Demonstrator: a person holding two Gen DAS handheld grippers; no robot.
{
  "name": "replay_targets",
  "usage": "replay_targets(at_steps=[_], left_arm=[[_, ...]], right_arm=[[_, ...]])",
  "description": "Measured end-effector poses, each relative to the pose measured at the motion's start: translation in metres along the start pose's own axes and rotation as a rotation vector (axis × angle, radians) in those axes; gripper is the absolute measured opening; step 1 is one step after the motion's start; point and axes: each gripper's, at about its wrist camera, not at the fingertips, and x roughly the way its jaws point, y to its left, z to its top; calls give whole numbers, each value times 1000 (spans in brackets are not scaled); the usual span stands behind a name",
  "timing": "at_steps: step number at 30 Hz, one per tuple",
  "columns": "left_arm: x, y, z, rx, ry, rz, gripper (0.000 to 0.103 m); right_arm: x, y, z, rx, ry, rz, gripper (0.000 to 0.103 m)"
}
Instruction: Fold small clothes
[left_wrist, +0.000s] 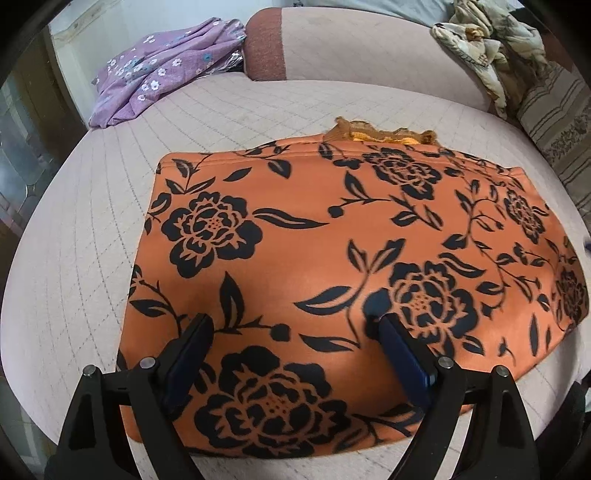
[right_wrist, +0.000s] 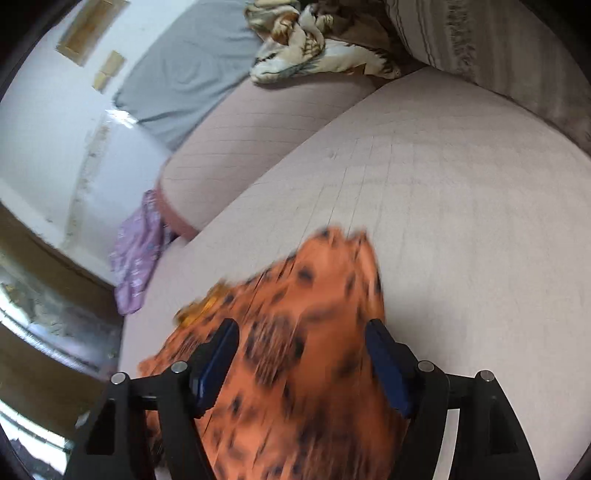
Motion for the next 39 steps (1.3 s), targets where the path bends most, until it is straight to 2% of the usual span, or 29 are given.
replay_targets(at_steps=[3,5,8,12,17,24,30,39], left_arm=[[-9,-4,-2,12,-22,-7,91],[-14,-5,-3,10,-28,-16,91],[-20,-7,-5,13,-26,-27,91],[-33,-4,-5,-6,-51,-23,91],[-49,-1,-4,-17,-81,-2,91],[-49,-2,0,-14,-79,4,91],[-45,-5,0,-7,-71,7,91],[-31,-11,8,0,-57,9,91]], right_arm=[[-28,-2,-58,39,27,35,79],[-36,-15,-87,84,44,23,80],[-19,-35,-105,202,87,17,82],[-6,-37,-82,257,30,55,82],[7,-46,-59,317,-20,48,82],[4,-35,-52,278,-32,70,81],[12,-43,-53,293,-16,50,81],[20,-42,-49,238,-9,26,78]])
